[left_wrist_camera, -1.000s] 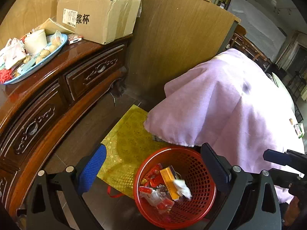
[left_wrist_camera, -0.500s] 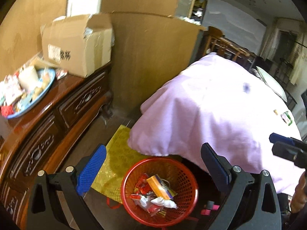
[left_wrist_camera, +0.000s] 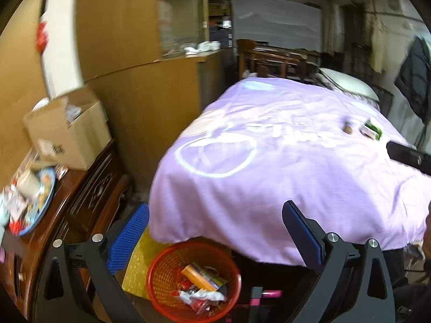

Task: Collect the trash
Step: 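Move both open tools back over the bedspread toward the walnut and cartons, then grasp the walnut with the left tool, then grasp the green-white milk cartons with the right tool while the left tool holds the walnut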

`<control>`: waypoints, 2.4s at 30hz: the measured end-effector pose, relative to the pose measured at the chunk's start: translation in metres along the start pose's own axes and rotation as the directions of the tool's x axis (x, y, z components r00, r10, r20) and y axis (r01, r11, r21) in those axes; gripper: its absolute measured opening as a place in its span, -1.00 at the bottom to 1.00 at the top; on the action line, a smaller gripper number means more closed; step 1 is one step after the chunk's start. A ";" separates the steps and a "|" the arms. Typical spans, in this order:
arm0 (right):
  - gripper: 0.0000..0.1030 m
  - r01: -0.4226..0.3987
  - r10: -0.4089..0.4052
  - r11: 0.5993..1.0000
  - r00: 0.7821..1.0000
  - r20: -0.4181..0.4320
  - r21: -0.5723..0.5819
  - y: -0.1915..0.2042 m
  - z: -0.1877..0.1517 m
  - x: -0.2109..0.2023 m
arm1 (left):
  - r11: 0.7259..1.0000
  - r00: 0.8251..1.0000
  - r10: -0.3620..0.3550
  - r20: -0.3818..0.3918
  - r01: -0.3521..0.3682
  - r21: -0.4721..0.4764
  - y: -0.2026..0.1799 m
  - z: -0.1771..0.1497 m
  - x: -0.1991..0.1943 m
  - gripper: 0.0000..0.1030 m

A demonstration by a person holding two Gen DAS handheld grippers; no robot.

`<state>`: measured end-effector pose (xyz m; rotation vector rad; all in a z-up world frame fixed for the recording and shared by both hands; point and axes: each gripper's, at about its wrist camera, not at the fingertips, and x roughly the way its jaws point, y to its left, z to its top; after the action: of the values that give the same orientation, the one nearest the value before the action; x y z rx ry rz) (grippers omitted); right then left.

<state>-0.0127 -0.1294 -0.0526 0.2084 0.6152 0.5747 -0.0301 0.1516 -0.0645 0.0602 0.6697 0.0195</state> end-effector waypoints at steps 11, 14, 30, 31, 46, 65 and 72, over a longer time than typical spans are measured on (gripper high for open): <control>0.54 0.300 -0.305 0.943 0.952 0.015 0.147 -0.136 -0.006 -0.026 | 0.974 0.987 -0.150 -0.057 0.157 0.161 -0.111 0.045 0.067 0.89; 0.54 0.379 -0.382 0.908 0.924 -0.020 0.181 -0.176 -0.011 -0.021 | 0.959 0.976 -0.199 -0.084 0.211 0.188 -0.145 0.058 0.095 0.89; 0.54 0.478 -0.481 0.761 0.869 -0.112 0.440 -0.325 -0.029 -0.021 | 0.902 0.933 -0.307 -0.190 0.348 0.254 -0.303 0.136 0.249 0.88; 0.54 0.476 -0.479 0.761 0.871 -0.113 0.442 -0.325 -0.030 -0.021 | 0.899 0.929 -0.313 -0.197 0.357 0.254 -0.311 0.138 0.258 0.88; 0.65 0.493 -0.483 0.766 0.865 -0.136 0.412 -0.323 -0.027 -0.012 | 0.848 0.871 -0.431 -0.237 0.481 0.222 -0.343 0.145 0.306 -0.20; 0.78 0.465 -0.468 0.800 0.879 -0.092 0.378 -0.322 0.018 0.032 | 0.913 0.911 -0.364 -0.193 0.389 0.119 -0.281 0.120 0.275 -0.34; 0.87 0.594 -0.591 0.786 0.803 -0.075 0.169 -0.310 0.059 0.076 | 0.910 0.909 -0.370 -0.193 0.397 0.123 -0.280 0.119 0.275 -0.34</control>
<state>0.2112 -0.3432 -0.1506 0.1706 0.7106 -0.0984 0.2594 -0.1237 -0.1590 0.0802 0.8404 -0.4160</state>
